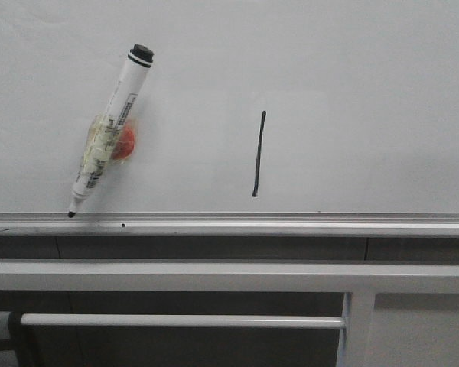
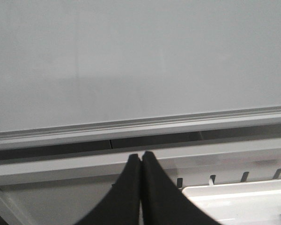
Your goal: Write number 1 on whiteboard
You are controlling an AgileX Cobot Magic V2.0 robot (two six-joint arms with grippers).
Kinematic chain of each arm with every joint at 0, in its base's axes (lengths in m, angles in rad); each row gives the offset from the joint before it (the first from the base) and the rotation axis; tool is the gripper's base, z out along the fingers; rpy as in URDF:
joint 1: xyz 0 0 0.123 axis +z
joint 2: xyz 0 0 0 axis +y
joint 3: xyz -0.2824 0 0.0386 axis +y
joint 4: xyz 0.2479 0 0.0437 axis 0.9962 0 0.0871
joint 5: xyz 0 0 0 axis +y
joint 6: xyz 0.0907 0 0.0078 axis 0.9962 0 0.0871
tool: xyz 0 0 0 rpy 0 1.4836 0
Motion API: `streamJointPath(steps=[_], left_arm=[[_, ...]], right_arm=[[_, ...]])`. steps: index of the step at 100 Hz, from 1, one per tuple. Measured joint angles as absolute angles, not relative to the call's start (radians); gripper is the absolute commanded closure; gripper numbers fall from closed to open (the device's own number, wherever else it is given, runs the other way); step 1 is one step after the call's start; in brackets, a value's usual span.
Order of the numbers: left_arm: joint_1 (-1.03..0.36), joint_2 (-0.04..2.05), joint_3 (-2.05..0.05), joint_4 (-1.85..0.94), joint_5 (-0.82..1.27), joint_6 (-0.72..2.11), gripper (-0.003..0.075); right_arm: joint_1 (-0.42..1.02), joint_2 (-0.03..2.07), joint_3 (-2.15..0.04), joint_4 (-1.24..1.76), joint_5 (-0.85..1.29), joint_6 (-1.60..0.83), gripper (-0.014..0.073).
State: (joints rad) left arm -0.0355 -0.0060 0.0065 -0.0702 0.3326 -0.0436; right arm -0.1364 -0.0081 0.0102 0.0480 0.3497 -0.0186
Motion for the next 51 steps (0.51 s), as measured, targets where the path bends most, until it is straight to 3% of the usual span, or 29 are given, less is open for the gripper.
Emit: streamJointPath(steps=[51], left_arm=[[-0.035,-0.006,0.007,-0.07,0.333,-0.044,0.0741]], right_arm=[[-0.136,-0.013,0.01,0.008,0.35,-0.019,0.0657]])
